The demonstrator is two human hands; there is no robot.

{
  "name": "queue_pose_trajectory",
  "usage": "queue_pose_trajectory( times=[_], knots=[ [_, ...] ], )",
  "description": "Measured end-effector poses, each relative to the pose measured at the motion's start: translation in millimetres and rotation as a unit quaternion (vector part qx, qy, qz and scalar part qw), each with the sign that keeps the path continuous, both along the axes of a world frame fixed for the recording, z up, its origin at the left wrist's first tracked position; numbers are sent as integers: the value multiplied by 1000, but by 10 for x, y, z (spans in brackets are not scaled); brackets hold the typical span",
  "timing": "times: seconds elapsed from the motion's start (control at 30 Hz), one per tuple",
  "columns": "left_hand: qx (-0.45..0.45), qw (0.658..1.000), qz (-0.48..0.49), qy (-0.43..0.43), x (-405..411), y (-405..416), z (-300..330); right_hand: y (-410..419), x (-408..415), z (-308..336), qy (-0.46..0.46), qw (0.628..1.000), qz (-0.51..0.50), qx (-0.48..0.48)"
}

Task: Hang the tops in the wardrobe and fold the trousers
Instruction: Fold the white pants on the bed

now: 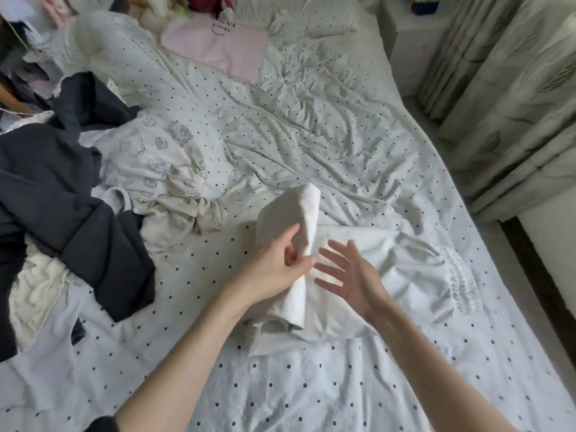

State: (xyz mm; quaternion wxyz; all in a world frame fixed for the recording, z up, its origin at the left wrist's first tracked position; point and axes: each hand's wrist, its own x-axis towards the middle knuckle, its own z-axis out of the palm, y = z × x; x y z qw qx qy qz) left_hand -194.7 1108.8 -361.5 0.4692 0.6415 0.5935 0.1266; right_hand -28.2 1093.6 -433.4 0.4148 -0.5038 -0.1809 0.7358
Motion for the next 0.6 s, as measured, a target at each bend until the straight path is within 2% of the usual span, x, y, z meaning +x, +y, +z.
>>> queue_pose_trajectory(
  times=[0.07,0.13,0.17,0.27,0.37,0.43,0.53,0.6],
  knots=[
    [-65,995,-67,24,285,-36,-250,-63,291,13,-35,998,-44,9],
    [-96,987,-106,76,347,-108,-577,-111,398,16,-149,987,-42,39],
    [-74,989,-91,91,361,-151,-729,-143,450,-9,-225,972,-32,64],
    [42,989,66,126,168,-231,-974,-217,324,-129,-415,895,59,154],
    [9,976,158,152,-11,-214,-1055,-378,105,-404,-561,769,162,260],
    [-60,965,235,96,-101,-182,-1131,-449,6,-598,-620,703,219,269],
    [-151,935,318,-33,-189,-138,-1166,-513,-87,-679,-634,694,291,182],
    [-195,935,285,-74,-235,-103,-1087,-526,-123,-670,-638,691,304,151]
  ],
)
